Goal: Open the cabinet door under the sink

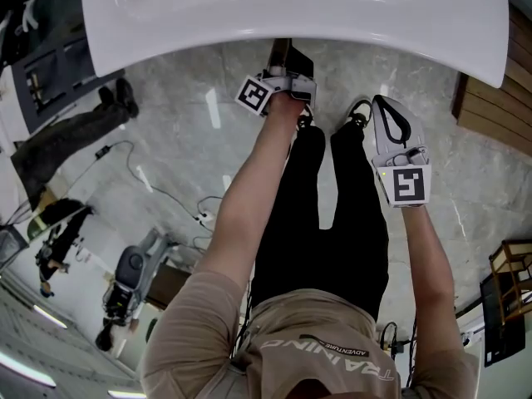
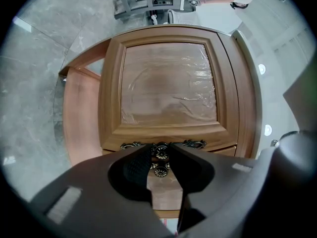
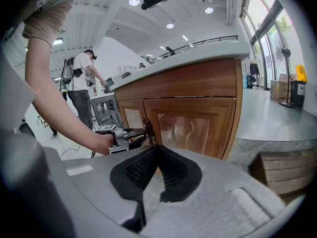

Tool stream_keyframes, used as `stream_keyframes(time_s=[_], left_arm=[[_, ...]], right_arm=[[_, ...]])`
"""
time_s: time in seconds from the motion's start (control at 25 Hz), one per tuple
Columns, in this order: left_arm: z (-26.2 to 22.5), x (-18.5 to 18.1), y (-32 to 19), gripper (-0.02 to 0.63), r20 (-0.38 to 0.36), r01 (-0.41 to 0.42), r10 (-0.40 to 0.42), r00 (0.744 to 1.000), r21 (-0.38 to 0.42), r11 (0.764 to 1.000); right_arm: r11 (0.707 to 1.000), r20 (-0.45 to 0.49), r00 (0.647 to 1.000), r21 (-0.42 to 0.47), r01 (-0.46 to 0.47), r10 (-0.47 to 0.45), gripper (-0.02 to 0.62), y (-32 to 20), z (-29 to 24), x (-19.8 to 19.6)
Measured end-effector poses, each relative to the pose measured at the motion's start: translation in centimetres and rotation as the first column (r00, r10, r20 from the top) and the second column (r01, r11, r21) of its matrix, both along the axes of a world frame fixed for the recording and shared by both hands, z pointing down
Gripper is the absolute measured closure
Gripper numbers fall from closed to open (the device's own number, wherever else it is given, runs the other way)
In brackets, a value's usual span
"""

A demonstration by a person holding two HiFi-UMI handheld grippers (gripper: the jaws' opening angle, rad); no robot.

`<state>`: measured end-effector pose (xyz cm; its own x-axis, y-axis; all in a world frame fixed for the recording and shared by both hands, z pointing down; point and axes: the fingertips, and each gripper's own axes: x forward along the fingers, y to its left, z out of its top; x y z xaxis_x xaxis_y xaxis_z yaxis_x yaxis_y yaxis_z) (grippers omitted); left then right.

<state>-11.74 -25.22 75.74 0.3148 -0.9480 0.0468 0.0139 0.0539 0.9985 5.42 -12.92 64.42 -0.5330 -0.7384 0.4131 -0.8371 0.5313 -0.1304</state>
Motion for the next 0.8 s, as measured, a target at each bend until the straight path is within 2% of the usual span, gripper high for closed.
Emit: stream_keyframes(time_s=[0.08, 0.36, 0.56, 0.8], left_arm=[[-0.2, -0.1, -0.2, 0.504, -0.009, 0.009, -0.009, 1.000, 0.018, 1.000], [0.2, 0.0, -0.2, 0.503, -0.100, 0.069, -0.065, 0.993, 0.034, 0.997], [0.1, 0.0, 0.0, 0.505, -0.096, 0.063, -0.057, 0.994, 0.056, 0.996], [0.0, 0.1, -0.1, 0.505, -0.081, 0.027, -0.021, 0.996, 0.072, 0.997]], right_arm=[[1.000, -0.001, 1.000, -0.001, 0.011, -0.011, 0.594, 0.1, 0.0, 0.2], [0.998, -0.018, 0.998, -0.024, 0.057, -0.057, 0.594, 0.5, 0.5, 0.4], [0.996, -0.012, 0.996, -0.027, 0.088, -0.088, 0.594, 0.7, 0.5, 0.0], [0.994, 0.026, 0.998, -0.091, 0.061, -0.058, 0.594, 0.8, 1.0, 0.3]])
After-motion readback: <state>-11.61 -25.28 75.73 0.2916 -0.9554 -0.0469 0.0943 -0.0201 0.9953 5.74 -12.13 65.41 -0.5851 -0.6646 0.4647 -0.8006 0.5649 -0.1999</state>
